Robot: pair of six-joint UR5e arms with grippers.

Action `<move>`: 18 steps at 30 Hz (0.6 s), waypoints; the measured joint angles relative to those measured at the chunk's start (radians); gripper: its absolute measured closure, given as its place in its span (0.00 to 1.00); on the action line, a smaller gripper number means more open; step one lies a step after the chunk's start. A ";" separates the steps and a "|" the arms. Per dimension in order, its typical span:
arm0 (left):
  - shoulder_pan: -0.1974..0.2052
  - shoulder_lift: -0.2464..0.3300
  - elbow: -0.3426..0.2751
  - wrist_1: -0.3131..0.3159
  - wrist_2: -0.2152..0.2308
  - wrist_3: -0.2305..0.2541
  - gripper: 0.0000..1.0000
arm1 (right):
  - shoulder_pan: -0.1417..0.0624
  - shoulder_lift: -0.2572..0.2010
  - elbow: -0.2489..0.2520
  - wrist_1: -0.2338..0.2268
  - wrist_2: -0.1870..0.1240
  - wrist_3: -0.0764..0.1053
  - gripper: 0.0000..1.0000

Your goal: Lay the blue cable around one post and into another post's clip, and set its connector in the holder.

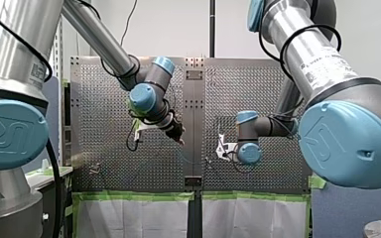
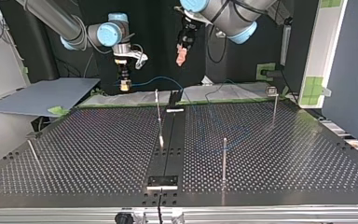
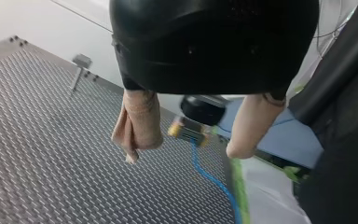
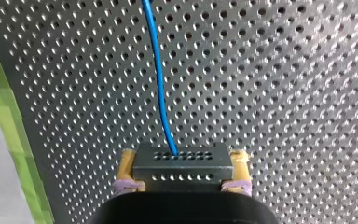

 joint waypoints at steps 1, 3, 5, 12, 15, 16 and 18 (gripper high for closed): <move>0.001 -0.008 -0.008 0.008 -0.001 -0.003 0.00 | 0.007 0.000 0.000 0.002 0.003 0.000 0.67; 0.003 -0.027 -0.027 0.027 -0.003 -0.012 0.00 | 0.018 -0.003 0.000 0.010 0.006 -0.003 0.67; 0.007 -0.042 -0.042 0.042 -0.003 -0.019 0.00 | 0.024 -0.009 0.000 0.020 0.008 -0.007 0.67; 0.050 -0.098 -0.112 0.112 0.004 -0.030 0.00 | 0.030 -0.062 0.001 0.073 0.010 -0.009 0.67; 0.069 -0.114 -0.141 0.141 0.023 -0.029 0.00 | 0.031 -0.087 0.001 0.097 0.009 -0.010 0.67; 0.072 -0.117 -0.149 0.149 0.025 -0.028 0.00 | 0.031 -0.093 0.001 0.104 0.009 -0.010 0.67; 0.076 -0.122 -0.169 0.168 0.026 -0.025 0.00 | 0.032 -0.100 0.001 0.116 0.008 -0.011 0.67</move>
